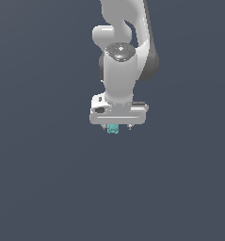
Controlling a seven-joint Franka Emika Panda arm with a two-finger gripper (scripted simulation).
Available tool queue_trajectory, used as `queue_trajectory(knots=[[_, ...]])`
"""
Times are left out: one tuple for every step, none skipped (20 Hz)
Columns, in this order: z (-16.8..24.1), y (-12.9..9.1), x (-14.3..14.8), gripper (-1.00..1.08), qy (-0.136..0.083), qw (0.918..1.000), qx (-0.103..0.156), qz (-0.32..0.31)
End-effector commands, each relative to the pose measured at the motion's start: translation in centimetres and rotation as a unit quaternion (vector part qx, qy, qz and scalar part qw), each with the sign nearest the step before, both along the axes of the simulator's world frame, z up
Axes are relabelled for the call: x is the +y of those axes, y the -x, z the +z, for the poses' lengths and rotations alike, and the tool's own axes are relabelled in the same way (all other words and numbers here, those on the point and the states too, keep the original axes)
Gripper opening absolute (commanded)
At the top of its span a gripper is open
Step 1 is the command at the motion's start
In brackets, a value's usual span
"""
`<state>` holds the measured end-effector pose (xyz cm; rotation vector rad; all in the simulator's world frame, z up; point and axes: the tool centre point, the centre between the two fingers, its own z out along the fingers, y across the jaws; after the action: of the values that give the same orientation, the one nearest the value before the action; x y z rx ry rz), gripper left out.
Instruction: Pick up the object and move it to a goal position.
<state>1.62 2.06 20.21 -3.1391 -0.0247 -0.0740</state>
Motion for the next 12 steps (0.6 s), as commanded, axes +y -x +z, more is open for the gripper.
queue_trajectory(knots=[[0.0,0.0,0.0,1.00,0.000,1.0000,0.000,0.000],[0.0,0.0,0.0,1.00,0.000,1.0000,0.000,0.000],[-0.1,0.1,-0.1,1.00,0.001,1.0000,0.001,-0.001],[-0.1,0.1,-0.2,1.00,0.001,1.0000,0.002,-0.002],[-0.2,0.2,-0.4,1.00,0.002,1.0000,0.004,-0.004],[-0.3,0.4,-0.6,1.00,0.003,1.0000,0.006,-0.006],[-0.4,0.5,-0.8,1.00,0.004,0.9999,0.009,-0.008],[-0.4,0.6,-0.9,1.00,0.005,0.9999,0.010,-0.010],[-0.4,0.6,-1.0,1.00,0.006,0.9999,0.011,-0.011],[-0.4,0.6,-1.1,1.00,0.006,0.9999,0.012,-0.011],[-0.3,0.6,-1.1,1.00,0.006,0.9999,0.012,-0.011],[-0.4,0.6,-1.1,1.00,0.006,0.9999,0.012,-0.011]])
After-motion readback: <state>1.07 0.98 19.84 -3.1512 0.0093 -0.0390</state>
